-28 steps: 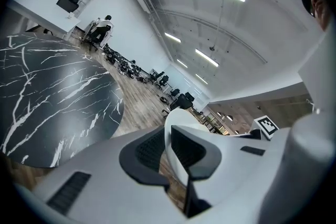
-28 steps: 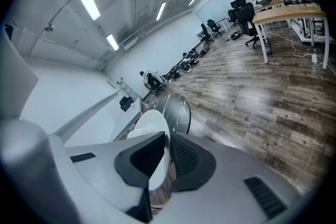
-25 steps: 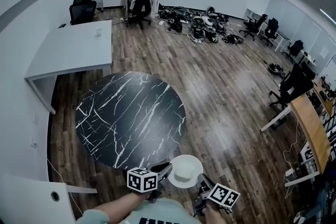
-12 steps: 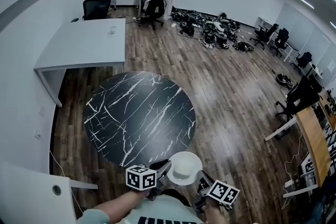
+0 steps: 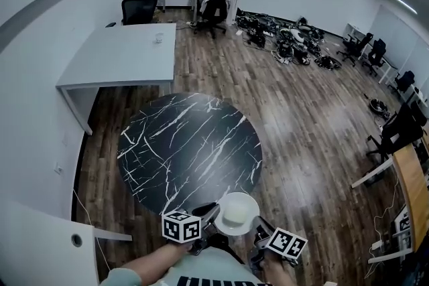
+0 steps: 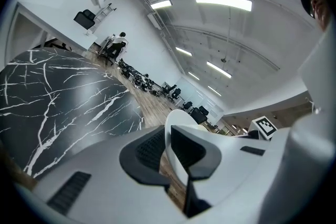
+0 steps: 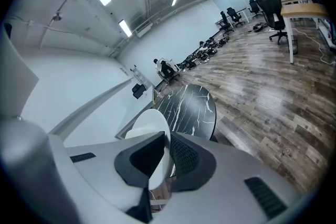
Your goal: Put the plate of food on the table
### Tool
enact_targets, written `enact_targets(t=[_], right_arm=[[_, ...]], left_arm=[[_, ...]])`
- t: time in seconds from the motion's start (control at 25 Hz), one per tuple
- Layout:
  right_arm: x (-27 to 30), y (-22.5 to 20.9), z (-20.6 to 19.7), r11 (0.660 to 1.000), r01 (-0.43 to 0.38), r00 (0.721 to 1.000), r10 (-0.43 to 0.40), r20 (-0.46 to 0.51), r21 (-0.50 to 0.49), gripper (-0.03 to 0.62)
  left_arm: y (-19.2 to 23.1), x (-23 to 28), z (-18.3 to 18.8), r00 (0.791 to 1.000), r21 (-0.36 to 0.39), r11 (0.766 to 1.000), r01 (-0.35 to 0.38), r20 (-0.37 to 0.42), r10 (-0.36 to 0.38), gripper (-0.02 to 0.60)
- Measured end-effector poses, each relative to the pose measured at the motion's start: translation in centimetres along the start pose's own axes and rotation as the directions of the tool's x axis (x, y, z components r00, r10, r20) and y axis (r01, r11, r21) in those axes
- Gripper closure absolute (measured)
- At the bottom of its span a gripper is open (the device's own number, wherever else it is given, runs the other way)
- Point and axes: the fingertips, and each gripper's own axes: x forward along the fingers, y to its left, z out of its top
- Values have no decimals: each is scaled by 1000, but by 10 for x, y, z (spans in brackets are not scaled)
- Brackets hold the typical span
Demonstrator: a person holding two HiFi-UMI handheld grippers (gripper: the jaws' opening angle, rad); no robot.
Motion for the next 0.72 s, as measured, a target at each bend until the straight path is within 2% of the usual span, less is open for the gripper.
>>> enact_targets(t=[0.36,0.72], right_arm=[[59,1,27,998,-63,993,61,-101,-20,554],[118,7,48,990,-124,971,108,-212,-61,554]], left_arm=[[34,17,29,993,-32,993,-109,32,110,540],[72,28,51,971,-86,972,-221,69,227,538]])
